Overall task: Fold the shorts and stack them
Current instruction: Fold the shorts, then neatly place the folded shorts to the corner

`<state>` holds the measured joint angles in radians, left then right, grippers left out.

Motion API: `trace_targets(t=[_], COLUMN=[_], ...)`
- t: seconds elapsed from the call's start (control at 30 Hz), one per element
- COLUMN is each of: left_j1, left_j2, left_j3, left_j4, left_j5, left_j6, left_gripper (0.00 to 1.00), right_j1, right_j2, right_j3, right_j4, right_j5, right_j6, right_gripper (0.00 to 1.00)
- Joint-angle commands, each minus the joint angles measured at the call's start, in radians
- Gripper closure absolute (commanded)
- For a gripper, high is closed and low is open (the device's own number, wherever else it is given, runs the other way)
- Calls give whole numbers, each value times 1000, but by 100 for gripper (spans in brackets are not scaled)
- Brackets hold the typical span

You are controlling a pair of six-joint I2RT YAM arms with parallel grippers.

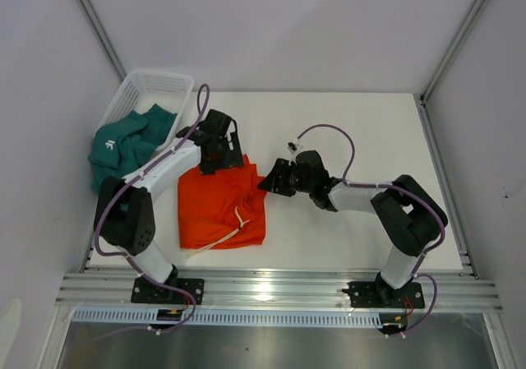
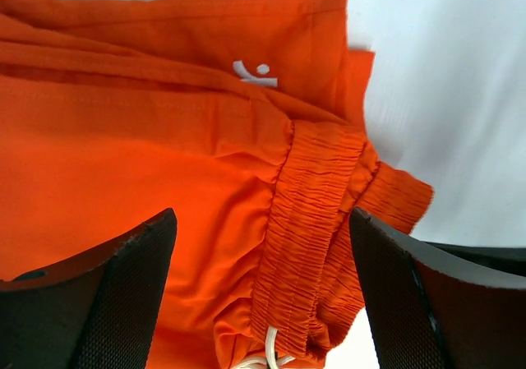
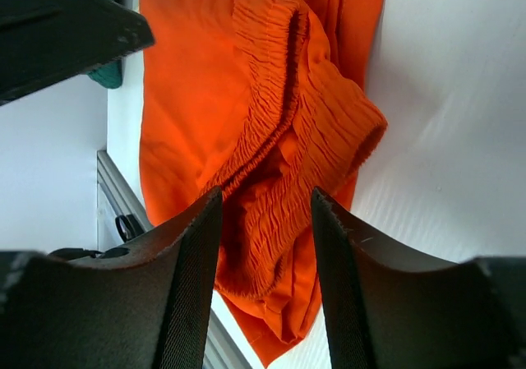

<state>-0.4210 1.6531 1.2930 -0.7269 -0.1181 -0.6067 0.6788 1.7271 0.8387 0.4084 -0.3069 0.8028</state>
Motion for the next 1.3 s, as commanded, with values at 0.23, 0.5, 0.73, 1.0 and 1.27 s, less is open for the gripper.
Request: trace_targets(t=[0.23, 0.5, 0.73, 1.0, 1.27], left_j1=[37, 42, 42, 42, 42], left_j2=[122, 237, 263, 284, 249], left_j3=[101, 146, 125, 127, 100], left_j4=[86, 76, 92, 90, 103], left_j5=[110, 110, 86, 66, 46], left_j6=[64, 58, 47, 48, 53], left_gripper=[14, 19, 45, 100, 100], right_j1=[2, -1, -1, -8, -36], right_j2=[140, 132, 39, -34, 15], right_j3=[118, 116, 86, 37, 23], right_j4=[61, 35, -31, -80, -74], right_j5=[-34, -8, 52, 111, 78], right_j6=[-10, -40, -83, -112, -73], right_gripper=[63, 66, 60, 57, 42])
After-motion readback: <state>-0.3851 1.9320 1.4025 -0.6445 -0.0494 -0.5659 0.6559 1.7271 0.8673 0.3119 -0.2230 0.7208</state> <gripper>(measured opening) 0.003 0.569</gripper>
